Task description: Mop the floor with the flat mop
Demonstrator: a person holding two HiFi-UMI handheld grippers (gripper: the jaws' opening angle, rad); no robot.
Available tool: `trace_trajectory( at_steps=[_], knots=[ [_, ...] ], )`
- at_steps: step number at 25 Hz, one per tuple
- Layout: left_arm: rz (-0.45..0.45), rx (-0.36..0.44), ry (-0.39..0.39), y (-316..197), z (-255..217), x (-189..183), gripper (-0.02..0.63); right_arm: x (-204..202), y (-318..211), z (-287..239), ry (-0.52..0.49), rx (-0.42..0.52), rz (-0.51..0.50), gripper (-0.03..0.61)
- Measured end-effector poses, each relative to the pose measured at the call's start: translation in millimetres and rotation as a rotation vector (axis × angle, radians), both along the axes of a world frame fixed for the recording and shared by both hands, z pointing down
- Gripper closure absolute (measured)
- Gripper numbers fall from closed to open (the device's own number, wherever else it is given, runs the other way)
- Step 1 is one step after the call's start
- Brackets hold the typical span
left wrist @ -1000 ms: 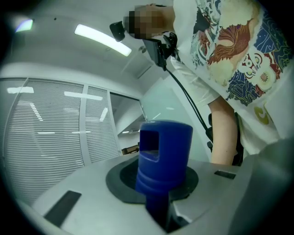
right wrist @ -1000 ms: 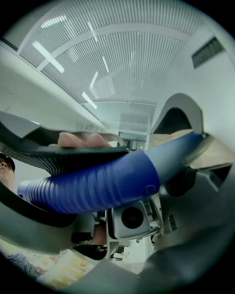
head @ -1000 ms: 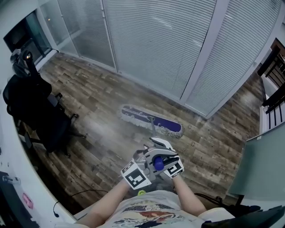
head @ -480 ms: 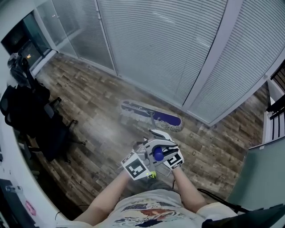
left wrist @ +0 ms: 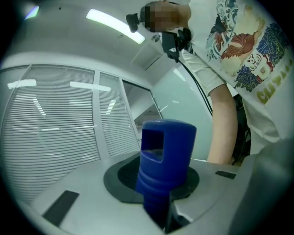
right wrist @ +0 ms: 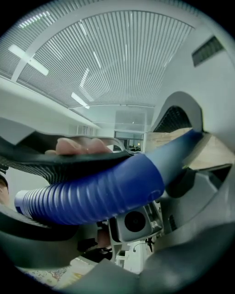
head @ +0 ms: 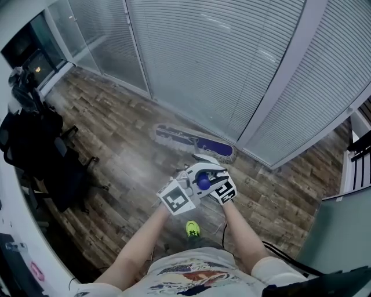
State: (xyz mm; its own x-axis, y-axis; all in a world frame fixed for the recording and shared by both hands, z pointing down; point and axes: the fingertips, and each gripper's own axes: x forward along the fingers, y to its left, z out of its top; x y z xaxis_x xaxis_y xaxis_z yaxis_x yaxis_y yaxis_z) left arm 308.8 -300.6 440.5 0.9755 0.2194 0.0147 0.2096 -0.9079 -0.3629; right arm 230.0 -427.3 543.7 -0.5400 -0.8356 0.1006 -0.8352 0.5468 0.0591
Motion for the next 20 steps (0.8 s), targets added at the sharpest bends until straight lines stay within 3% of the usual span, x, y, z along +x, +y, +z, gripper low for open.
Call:
trace_trajectory(
  at_steps=[7, 13, 20],
  knots=[
    [-0.057, 0.009, -0.012, 8, -7, -7, 0.565, -5, 13, -10, -0.051, -0.030, 0.033, 0.411],
    [-0.100, 0.025, 0.021, 27, -38, -29, 0.579, -21, 59, -47, -0.128, 0.053, 0.037, 0.407],
    [-0.130, 0.000, 0.046, 79, -77, -77, 0.597, -66, 131, -92, -0.021, 0.135, 0.036, 0.407]
  ],
)
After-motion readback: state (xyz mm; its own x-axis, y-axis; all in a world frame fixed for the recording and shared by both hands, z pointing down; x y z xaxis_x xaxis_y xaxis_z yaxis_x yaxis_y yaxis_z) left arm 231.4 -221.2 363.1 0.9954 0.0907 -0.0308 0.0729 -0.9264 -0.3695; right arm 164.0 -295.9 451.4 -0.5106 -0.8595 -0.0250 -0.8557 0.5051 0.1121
